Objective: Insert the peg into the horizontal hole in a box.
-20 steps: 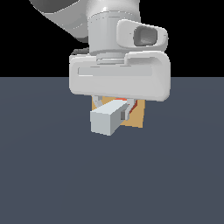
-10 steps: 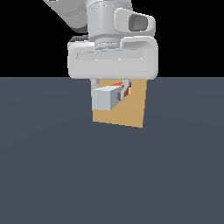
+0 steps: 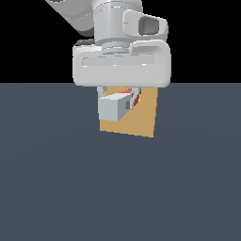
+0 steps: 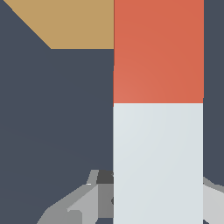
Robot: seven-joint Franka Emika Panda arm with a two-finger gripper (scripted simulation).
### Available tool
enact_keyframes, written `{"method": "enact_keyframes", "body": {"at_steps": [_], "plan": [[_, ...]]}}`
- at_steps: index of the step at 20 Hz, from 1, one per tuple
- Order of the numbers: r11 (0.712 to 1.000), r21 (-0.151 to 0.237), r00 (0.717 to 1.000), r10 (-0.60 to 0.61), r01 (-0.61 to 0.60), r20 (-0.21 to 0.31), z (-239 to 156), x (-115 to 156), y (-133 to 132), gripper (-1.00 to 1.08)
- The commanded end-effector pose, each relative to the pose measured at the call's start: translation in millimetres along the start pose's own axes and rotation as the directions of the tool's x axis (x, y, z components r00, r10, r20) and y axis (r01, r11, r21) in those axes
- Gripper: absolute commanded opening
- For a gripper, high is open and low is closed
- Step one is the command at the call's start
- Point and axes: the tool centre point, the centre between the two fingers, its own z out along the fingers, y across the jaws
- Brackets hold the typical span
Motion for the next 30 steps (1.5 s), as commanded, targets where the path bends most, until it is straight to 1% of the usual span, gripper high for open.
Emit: {"method": "enact_keyframes", "body": {"at_steps": [1, 6, 10, 14, 20, 23, 27, 30], "plan": [[1.0, -0.007, 1.0, -0.001, 0.001, -0.002, -4.1, 0.4, 2.4, -1.0], [1.0, -0.004, 1.0, -0.001, 0.001, -0.001, -2.2, 0.5, 1.3, -1.0], [1.0, -0.004, 1.0, -0.001, 0.001, -0.001, -2.2, 10.1, 1.2, -1.0], [1.0, -0.004, 1.0, -0.001, 0.001, -0.002, -2.5, 32.8, 0.5, -1.0], [1.0, -0.006, 1.0, -0.001, 0.001, -0.002, -3.6, 84.1, 0.0, -1.0], [1.0, -0.007, 1.0, -0.001, 0.001, -0.003, -4.0, 104.1, 0.5, -1.0], [1.0, -0.008, 1.0, -0.001, 0.001, -0.003, -4.4, 119.1, 1.1, -1.0], [1.0, -0.008, 1.0, -0.001, 0.001, -0.003, -4.5, 121.9, 1.7, -1.0]]}}
